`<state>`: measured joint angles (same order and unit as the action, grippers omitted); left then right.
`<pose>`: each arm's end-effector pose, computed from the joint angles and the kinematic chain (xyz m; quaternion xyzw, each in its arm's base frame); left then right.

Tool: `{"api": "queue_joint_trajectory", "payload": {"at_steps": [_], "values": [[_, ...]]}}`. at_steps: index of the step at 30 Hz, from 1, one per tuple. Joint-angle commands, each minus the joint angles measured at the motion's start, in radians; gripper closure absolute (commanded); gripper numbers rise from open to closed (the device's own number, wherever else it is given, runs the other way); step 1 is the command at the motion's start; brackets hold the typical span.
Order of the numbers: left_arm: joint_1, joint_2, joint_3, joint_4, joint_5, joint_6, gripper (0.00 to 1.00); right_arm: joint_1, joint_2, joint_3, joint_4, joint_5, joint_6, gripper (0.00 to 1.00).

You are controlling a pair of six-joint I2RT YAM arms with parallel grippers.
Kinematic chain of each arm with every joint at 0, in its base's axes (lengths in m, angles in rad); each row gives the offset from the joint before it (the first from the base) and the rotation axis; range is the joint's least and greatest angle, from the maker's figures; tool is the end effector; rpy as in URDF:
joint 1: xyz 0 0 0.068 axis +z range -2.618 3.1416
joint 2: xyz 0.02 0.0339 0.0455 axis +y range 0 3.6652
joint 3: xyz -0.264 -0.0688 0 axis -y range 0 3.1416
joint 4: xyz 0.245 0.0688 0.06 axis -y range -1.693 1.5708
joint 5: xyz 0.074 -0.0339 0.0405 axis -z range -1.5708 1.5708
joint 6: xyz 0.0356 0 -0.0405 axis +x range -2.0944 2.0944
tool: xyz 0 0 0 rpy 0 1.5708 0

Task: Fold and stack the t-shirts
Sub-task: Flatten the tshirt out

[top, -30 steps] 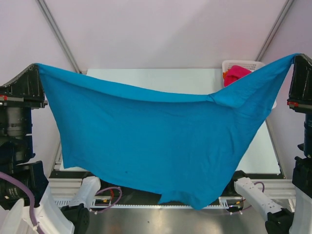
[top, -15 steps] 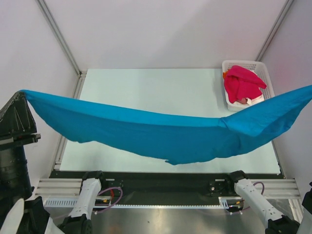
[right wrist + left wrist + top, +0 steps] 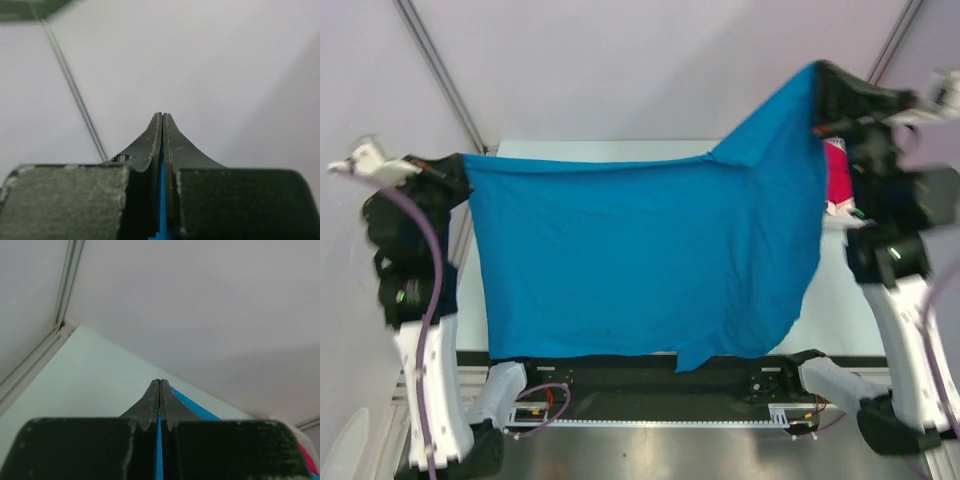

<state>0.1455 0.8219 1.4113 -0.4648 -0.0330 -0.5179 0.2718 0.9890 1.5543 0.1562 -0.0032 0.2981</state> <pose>0.1179 0.0185 0.5065 -0.2272 0.6215 -0.1281 0.7387 0.1271 0.0355 0.5884 0.0040 0.4120 0.2568 0.8743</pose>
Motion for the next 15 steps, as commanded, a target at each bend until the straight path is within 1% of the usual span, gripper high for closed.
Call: {"api": "queue_joint_trajectory", "payload": {"at_steps": [1,2,3,4,6,7,8,9,10,11,13,14,15], "values": [[0.003,0.138,-0.115,0.136,-0.034,-0.016,1.0,-0.014,0.167,-0.077,0.101,0.031,0.003,1.0],[0.002,0.172,-0.188,0.208,-0.047,-0.013,1.0,-0.013,0.248,-0.092,0.127,0.034,-0.007,1.0],[0.005,0.207,-0.204,0.213,-0.07,-0.037,1.0,-0.019,0.287,-0.097,0.156,0.052,-0.011,1.0],[0.006,0.299,-0.206,0.21,-0.09,-0.033,1.0,-0.028,0.381,-0.1,0.175,0.046,-0.013,1.0],[0.006,0.382,-0.245,0.311,-0.097,-0.027,1.0,-0.049,0.479,-0.1,0.23,0.028,-0.004,1.0],[0.015,0.475,-0.241,0.311,-0.097,-0.043,1.0,-0.062,0.522,-0.091,0.242,0.016,0.013,1.0],[0.014,0.517,-0.23,0.366,-0.058,-0.041,1.0,-0.071,0.592,-0.097,0.271,-0.016,0.025,1.0],[0.011,0.564,-0.236,0.42,-0.024,-0.022,1.0,-0.077,0.624,-0.102,0.323,-0.026,0.024,1.0],[0.012,0.607,-0.233,0.449,-0.013,-0.031,1.0,-0.079,0.655,-0.097,0.338,-0.021,-0.008,1.0],[0.011,0.706,-0.195,0.46,-0.007,-0.034,1.0,-0.082,0.695,-0.073,0.342,-0.024,-0.016,1.0],[0.012,0.802,-0.144,0.462,0.01,-0.03,1.0,-0.098,0.792,-0.053,0.374,-0.047,-0.017,1.0],[0.011,0.889,-0.093,0.46,0.012,-0.025,1.0,-0.101,0.821,-0.045,0.391,-0.05,-0.019,1.0],[0.011,0.925,-0.069,0.462,0.015,-0.008,1.0,-0.106,0.88,-0.034,0.402,-0.058,-0.013,1.0]]}}
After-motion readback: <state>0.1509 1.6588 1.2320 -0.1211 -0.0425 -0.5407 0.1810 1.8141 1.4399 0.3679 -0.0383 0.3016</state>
